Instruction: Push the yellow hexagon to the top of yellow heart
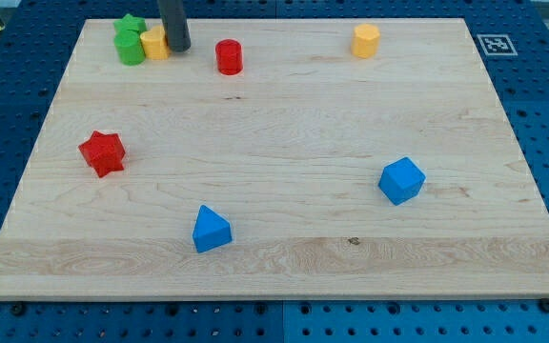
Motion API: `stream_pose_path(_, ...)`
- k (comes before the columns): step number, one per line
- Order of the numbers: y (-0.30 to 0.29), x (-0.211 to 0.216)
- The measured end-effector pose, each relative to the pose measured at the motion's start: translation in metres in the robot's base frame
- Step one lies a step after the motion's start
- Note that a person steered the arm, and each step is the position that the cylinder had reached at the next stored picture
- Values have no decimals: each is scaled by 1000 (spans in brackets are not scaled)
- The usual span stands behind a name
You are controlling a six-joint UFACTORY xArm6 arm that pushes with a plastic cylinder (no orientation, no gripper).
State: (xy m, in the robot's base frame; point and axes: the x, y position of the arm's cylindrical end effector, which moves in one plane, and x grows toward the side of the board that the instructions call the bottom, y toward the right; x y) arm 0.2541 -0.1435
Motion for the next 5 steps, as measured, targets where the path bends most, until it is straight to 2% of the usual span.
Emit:
stream_pose_path(2,75,-34)
stream_pose_path(5,219,-45)
